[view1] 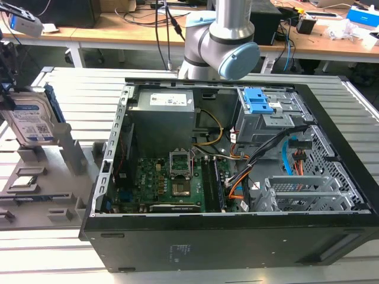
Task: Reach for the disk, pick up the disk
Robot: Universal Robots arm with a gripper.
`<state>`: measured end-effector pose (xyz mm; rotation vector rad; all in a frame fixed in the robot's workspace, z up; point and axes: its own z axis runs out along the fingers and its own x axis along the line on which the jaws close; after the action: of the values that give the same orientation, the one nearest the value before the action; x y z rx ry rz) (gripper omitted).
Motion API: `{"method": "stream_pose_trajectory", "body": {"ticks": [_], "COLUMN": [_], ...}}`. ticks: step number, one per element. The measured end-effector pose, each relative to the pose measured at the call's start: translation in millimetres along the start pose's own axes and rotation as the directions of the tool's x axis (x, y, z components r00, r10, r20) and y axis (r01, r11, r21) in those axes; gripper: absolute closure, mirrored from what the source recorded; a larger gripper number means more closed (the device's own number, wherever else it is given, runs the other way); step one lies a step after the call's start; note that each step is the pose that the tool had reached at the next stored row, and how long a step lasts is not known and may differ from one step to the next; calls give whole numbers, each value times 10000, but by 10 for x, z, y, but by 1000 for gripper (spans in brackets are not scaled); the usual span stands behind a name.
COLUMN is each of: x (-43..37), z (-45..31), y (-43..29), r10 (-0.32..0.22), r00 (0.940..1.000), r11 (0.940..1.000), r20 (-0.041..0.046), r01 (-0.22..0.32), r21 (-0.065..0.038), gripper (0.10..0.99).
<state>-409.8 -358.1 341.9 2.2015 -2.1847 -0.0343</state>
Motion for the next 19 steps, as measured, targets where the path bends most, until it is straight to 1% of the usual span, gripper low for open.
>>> {"method": "stream_pose_trajectory", "body": {"ticks": [10,14,19], "x": [0,0,1], "z": [-157,-243,-324], "y": [5,7,8], "r10": [1,1,1], "r00": [10000,10000,10000], "r11": [10000,10000,10000], "r20": [0,0,0], "r01": [-1,-1,-1], "r21": [0,0,1], "gripper": [718,718,718]}}
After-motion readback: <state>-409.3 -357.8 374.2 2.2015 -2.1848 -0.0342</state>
